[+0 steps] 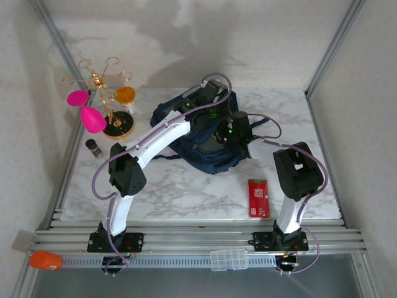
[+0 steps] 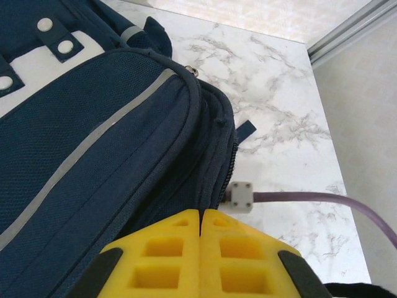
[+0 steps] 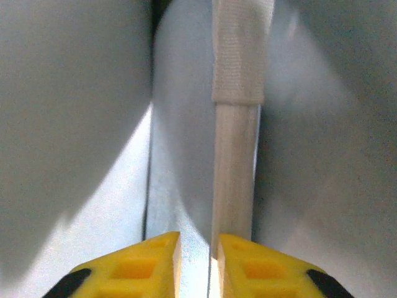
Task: Pack books, pencil case, and school supplies into a backpack
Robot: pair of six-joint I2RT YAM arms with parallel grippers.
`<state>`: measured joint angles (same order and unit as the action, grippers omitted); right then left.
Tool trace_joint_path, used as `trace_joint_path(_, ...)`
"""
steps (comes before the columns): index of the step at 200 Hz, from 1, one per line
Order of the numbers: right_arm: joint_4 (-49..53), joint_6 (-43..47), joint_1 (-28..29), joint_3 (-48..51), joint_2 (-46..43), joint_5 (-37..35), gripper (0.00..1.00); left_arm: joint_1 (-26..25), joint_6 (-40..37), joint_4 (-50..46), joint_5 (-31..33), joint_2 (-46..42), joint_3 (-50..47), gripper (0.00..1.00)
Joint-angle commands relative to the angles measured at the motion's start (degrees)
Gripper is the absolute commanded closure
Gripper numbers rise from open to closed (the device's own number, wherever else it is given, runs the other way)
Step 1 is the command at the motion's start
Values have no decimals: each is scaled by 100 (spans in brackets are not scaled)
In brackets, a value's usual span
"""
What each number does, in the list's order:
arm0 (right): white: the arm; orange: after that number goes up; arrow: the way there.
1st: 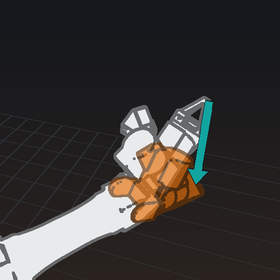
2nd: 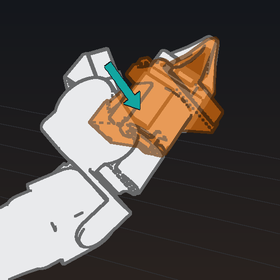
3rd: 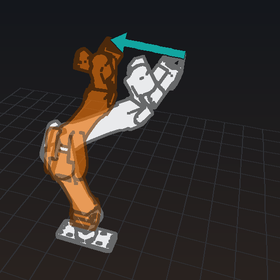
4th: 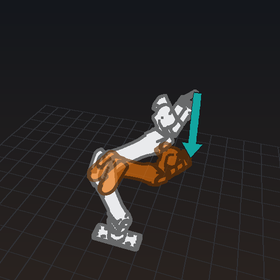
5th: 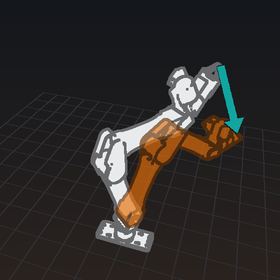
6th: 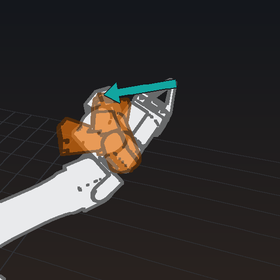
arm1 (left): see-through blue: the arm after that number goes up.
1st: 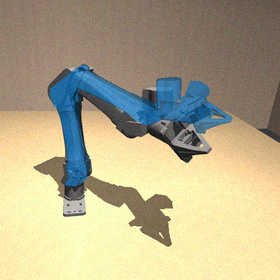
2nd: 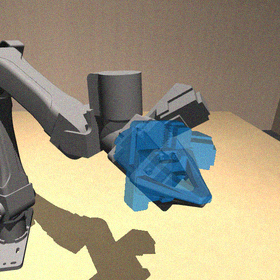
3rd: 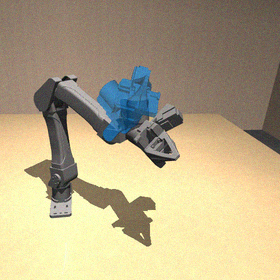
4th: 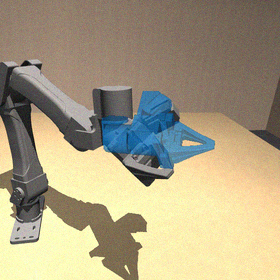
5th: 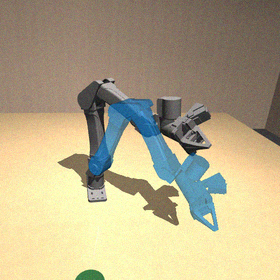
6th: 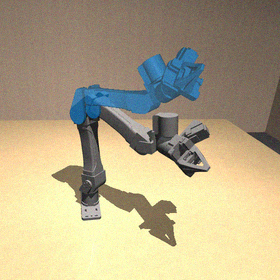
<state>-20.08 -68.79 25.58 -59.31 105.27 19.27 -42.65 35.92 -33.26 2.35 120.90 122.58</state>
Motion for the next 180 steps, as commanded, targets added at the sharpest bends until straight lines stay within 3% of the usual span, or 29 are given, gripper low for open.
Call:
trace_joint_path(1,197,-93,113,-252,374,222,87,29,187,441,-191,-364,308,100)
trace_joint_path(26,-410,-321,232,-713,901,385,94,29,245,434,-235,-376,310,100)
trace_joint_path(61,-772,-243,297,-1187,1177,378,92,55,250,346,-65,-424,302,100)
trace_joint_path(94,-268,201,49,-452,278,89,88,84,161,222,24,-448,167,100)
trace_joint_path(127,190,746,-606,631,-1052,-63,81,9,315,549,-199,-482,-295,100)
trace_joint_path(180,2164,1993,-1726,848,-2489,-358,70,-463,831,970,-264,69,-437,100)
